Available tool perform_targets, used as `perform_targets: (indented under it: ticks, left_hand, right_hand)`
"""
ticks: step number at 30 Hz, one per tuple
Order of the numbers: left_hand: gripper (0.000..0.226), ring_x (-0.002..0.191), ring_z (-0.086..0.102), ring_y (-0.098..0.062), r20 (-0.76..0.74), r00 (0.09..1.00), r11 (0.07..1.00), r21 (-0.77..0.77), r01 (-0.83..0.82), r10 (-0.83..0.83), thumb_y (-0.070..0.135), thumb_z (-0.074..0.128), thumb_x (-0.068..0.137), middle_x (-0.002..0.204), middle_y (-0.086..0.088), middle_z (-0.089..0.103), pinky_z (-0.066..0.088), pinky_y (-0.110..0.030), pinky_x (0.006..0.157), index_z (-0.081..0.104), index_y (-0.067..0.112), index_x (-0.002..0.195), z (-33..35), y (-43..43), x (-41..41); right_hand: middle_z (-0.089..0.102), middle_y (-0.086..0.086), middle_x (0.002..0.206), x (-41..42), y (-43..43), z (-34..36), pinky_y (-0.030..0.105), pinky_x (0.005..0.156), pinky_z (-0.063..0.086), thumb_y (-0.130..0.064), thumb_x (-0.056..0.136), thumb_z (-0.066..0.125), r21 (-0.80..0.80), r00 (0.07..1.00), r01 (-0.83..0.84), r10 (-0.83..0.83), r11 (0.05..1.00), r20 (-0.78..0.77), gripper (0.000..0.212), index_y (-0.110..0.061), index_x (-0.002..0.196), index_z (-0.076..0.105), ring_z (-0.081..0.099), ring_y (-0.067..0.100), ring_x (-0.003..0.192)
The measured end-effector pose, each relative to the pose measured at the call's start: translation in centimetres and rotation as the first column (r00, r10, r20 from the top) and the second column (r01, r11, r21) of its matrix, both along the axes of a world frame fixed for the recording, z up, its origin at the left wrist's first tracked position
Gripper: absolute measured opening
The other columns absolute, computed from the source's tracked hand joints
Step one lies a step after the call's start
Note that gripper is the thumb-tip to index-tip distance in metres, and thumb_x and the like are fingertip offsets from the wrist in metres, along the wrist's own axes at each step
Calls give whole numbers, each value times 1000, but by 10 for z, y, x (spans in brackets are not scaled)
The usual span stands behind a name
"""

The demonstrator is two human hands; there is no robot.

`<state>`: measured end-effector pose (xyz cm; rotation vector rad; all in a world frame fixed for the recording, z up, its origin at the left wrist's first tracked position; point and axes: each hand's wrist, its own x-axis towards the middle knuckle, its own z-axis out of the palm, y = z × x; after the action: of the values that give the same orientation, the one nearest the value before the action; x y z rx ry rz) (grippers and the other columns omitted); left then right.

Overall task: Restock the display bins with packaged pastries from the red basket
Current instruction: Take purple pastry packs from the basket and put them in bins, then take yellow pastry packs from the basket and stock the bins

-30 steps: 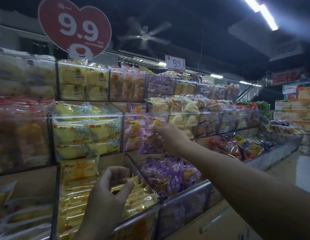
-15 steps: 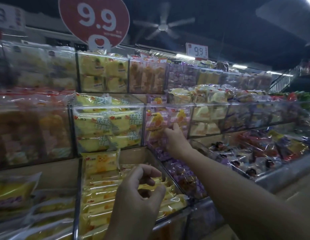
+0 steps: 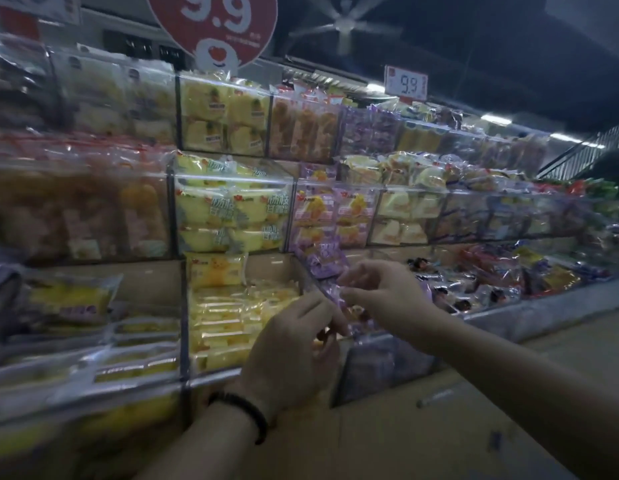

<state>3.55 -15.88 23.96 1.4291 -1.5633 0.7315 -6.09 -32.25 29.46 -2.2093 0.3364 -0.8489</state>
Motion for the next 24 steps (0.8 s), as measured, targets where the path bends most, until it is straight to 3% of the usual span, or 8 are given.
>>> perform_targets:
  ticks: [2,5,7,11,14,18,20,24]
  left_hand:
    - [13,76,58,-14,-49,998,997,70,36,-32,1,66,85,91,4,59,50,-32,63,65,13,88,-5,13,-22]
    - [11,81,64,-12,-377,922,947,258,192,-84,7,71,91,93,6,64,53,-29,64,66,17,90,-26,49,-63]
    - [4,84,66,-9,-480,877,861,439,257,-17,21,70,98,96,11,67,54,-24,66,68,23,96,-54,77,-77]
    - [5,90,63,5,-370,913,554,802,221,172,40,66,101,103,22,67,56,-20,75,69,37,105,-126,130,-72]
    - [11,92,62,6,-332,881,323,920,223,337,46,63,101,106,24,69,56,-24,81,69,40,108,-174,162,-54]
    - [17,92,61,6,-294,829,198,954,224,477,43,60,104,114,18,68,46,-4,72,70,35,115,-219,189,-31]
    - [23,90,56,7,-267,811,131,964,233,521,43,57,105,122,12,66,41,0,67,68,31,121,-232,195,-21]
    - [38,111,53,-12,-146,839,-108,966,236,525,51,52,105,139,4,58,43,-22,87,60,31,137,-245,189,-3]
  right_hand:
    - [76,6,76,-29,24,-18,34,59,53,-2,90,76,47,995,-95,93,994,27,11,-13,91,75,68,14,64]
    - [76,10,79,-64,55,-59,36,58,55,10,88,65,65,984,-177,177,982,-5,23,-11,90,75,71,20,69]
    - [76,8,78,-77,72,-96,42,60,57,3,90,67,77,976,-190,196,979,-92,18,-13,90,74,73,26,70]
    - [77,-3,80,-87,96,-188,42,63,57,-15,96,72,195,901,-136,203,971,-383,8,-10,90,74,72,16,71]
    - [76,-1,81,-85,113,-252,33,63,59,-23,98,71,239,776,-106,230,965,-587,11,-22,88,75,74,15,75]
    - [73,-4,81,-69,120,-333,28,60,55,-28,95,72,138,613,-86,161,987,-774,17,-24,78,69,71,15,76]
    - [75,1,94,-64,120,-371,27,65,56,-27,91,71,95,544,-75,121,993,-830,7,-22,94,75,72,20,86]
    - [61,7,136,-52,127,-432,27,94,49,-25,88,68,-9,425,-292,121,956,-897,42,-27,130,67,60,27,123]
